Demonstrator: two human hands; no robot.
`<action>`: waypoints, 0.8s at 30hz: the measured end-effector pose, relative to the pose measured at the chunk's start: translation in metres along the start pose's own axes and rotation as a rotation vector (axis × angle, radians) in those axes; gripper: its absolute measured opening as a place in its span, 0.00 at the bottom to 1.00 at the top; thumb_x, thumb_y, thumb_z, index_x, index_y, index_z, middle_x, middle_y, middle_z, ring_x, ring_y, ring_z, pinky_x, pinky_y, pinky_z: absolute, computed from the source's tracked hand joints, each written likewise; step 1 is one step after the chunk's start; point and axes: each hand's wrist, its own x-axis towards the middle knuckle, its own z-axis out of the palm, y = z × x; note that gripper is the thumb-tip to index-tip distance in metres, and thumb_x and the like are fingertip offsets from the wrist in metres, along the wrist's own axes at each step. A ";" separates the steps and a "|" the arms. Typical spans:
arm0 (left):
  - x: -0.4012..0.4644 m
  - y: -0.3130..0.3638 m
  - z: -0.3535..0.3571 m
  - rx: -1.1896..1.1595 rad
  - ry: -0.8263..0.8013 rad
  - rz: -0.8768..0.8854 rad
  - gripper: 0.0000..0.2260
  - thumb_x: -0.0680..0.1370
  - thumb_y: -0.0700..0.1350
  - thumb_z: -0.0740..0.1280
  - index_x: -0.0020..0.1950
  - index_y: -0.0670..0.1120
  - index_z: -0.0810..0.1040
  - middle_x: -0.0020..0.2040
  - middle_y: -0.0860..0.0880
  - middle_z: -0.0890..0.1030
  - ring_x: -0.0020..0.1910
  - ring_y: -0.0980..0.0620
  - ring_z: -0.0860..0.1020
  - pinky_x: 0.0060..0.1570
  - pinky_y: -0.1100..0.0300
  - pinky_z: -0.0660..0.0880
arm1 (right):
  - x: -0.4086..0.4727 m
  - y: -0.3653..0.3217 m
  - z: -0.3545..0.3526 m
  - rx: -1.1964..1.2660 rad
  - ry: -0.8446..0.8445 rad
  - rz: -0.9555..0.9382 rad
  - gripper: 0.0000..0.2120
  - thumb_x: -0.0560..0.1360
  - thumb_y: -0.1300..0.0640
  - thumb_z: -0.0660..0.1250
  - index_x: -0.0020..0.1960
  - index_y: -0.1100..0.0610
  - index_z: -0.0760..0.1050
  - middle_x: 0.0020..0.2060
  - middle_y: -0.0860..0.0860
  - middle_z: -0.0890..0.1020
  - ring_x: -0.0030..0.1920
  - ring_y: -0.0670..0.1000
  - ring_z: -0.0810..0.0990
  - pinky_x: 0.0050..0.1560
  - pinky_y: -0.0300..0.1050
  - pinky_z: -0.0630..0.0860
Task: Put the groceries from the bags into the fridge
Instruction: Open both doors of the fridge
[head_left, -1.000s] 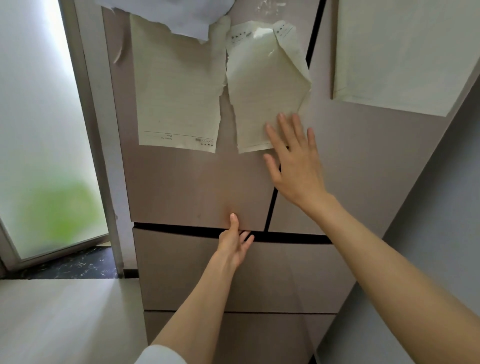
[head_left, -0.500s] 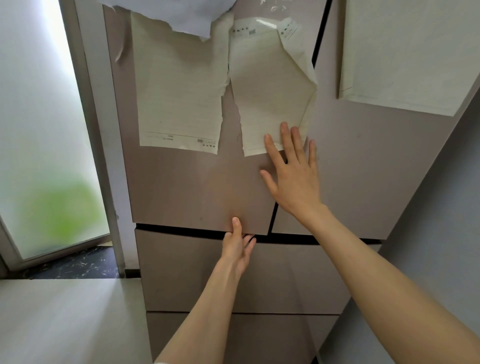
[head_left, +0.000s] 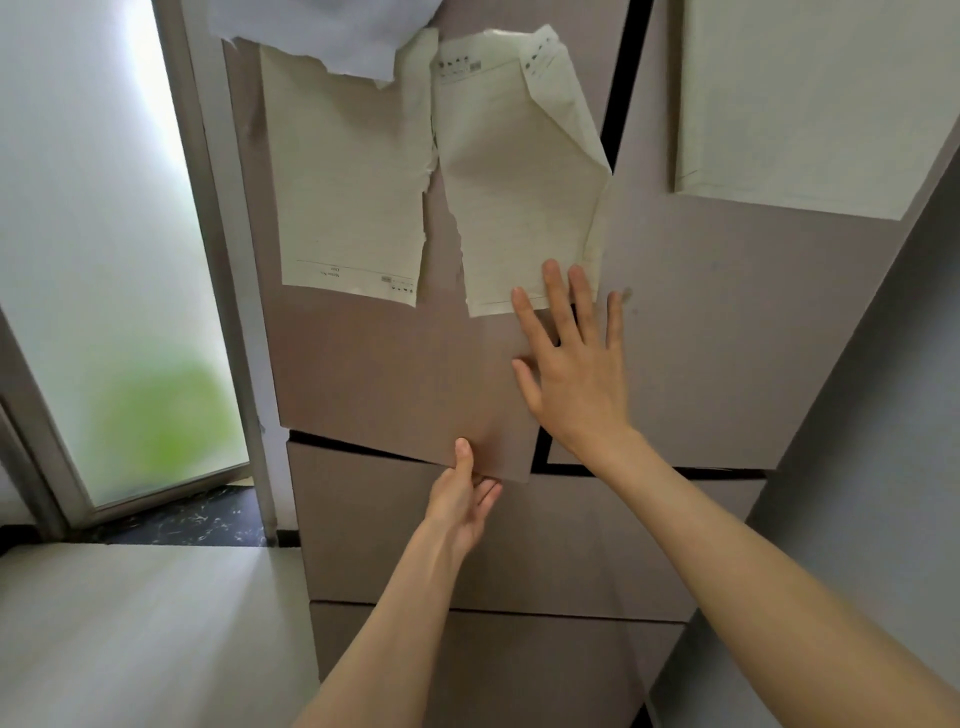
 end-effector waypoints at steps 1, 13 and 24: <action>-0.001 0.003 0.000 0.007 -0.009 -0.009 0.29 0.79 0.53 0.58 0.74 0.38 0.56 0.72 0.39 0.64 0.70 0.43 0.66 0.63 0.54 0.68 | 0.000 -0.002 -0.004 -0.005 -0.011 0.004 0.34 0.70 0.51 0.69 0.74 0.53 0.61 0.75 0.58 0.58 0.75 0.60 0.53 0.70 0.64 0.47; -0.030 0.003 0.002 0.072 0.041 0.032 0.28 0.80 0.53 0.56 0.72 0.36 0.58 0.71 0.39 0.65 0.70 0.43 0.66 0.66 0.52 0.66 | -0.023 0.004 -0.035 0.035 -0.071 -0.051 0.28 0.75 0.50 0.61 0.73 0.56 0.61 0.74 0.58 0.59 0.75 0.58 0.54 0.71 0.62 0.51; -0.068 0.023 -0.038 0.070 0.005 -0.051 0.26 0.79 0.53 0.58 0.70 0.35 0.62 0.69 0.39 0.69 0.66 0.43 0.70 0.65 0.51 0.68 | -0.019 -0.065 -0.078 -0.184 -0.027 -0.103 0.29 0.73 0.47 0.64 0.70 0.56 0.66 0.69 0.56 0.70 0.68 0.61 0.59 0.63 0.60 0.57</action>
